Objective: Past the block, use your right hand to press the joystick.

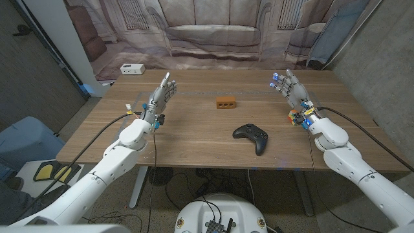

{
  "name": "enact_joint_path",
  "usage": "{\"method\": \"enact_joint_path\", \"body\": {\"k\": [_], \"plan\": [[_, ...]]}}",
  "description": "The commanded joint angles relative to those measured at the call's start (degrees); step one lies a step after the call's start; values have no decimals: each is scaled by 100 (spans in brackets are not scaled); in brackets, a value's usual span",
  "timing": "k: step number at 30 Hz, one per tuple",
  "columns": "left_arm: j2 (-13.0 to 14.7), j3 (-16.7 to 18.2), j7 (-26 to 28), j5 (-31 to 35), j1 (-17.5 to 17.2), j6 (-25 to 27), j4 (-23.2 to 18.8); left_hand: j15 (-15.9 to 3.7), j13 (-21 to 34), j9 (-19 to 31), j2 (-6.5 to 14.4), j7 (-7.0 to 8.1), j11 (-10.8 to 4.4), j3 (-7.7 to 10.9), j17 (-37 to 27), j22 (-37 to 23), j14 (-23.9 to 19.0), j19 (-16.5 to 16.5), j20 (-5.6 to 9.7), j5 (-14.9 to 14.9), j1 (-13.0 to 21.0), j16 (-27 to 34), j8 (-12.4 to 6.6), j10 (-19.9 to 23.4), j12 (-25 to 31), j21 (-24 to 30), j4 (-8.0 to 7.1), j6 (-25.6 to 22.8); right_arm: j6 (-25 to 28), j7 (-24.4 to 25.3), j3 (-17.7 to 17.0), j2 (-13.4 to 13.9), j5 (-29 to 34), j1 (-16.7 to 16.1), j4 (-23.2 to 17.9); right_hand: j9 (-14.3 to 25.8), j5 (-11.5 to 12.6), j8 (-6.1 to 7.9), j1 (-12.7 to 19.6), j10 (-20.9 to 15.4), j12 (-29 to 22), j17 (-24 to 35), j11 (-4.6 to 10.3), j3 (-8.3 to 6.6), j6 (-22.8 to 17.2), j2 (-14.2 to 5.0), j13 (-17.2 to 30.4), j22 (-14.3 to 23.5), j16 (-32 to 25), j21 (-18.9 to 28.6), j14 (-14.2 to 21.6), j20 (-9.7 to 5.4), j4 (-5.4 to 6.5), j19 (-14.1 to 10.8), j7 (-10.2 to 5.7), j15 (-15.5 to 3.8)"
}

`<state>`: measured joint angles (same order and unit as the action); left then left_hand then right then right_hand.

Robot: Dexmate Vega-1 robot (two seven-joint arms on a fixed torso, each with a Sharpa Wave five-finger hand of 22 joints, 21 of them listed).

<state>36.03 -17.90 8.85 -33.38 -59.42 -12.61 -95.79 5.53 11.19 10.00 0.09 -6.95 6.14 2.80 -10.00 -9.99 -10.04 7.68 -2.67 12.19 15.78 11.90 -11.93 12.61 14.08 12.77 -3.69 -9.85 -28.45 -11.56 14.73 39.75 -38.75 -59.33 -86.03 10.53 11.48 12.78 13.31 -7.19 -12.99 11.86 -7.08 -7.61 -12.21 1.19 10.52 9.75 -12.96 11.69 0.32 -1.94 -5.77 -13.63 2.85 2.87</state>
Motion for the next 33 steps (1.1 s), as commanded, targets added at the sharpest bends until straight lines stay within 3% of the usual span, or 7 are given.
{"method": "enact_joint_path", "body": {"k": [1, 6, 16, 33], "plan": [[72, 185, 262, -30, -379, 11, -500, 13, 7, 23, 14, -36, 9, 18, -28, -13, -89, 48, -6, -15, 92, 49, -20, 68, 36, 38, 15, -86, -228, 234, -225, 221, 219, -501, -439, 22, 15, 28, 31, -54, -12, 18, 2, -9, -81, -29, 33, 8, -21, -23, 29, -2, -18, -40, -7, 1], [228, 321, 345, -20, -531, 123, -705, 10, 7, 23, 33, -30, -7, 27, -28, -14, -107, 56, -8, -16, 107, 44, -11, 70, 28, 31, 22, -89, -349, 549, -323, 321, 605, -808, -716, 22, 16, 35, 34, -104, -19, 17, 25, -7, -139, -32, 34, 8, -32, -12, 80, 2, -24, -81, -16, -10], [463, 329, -33, 23, -412, 148, -592, 25, 6, 24, 62, -11, 13, 41, -29, -15, -88, 35, -20, -20, 131, 13, 24, 40, 0, 3, 36, -47, -260, 971, -464, 428, 978, -1225, -1179, 23, 21, 16, 46, -172, -23, 15, 57, -6, -162, -34, 35, 7, -44, 4, 154, -3, -39, -157, -25, -24], [414, 275, -275, -100, -250, 115, -437, 39, 7, 26, 85, -5, 7, 45, -31, -17, -60, -110, -28, -32, 151, -31, 41, 35, -28, -82, 56, -76, -205, 1527, -731, 379, 1482, -1849, -1789, 24, 32, 0, 70, -228, -15, 12, 71, -10, -206, -47, 36, 6, -35, -3, 189, -1, -59, -189, -56, -20]]}}
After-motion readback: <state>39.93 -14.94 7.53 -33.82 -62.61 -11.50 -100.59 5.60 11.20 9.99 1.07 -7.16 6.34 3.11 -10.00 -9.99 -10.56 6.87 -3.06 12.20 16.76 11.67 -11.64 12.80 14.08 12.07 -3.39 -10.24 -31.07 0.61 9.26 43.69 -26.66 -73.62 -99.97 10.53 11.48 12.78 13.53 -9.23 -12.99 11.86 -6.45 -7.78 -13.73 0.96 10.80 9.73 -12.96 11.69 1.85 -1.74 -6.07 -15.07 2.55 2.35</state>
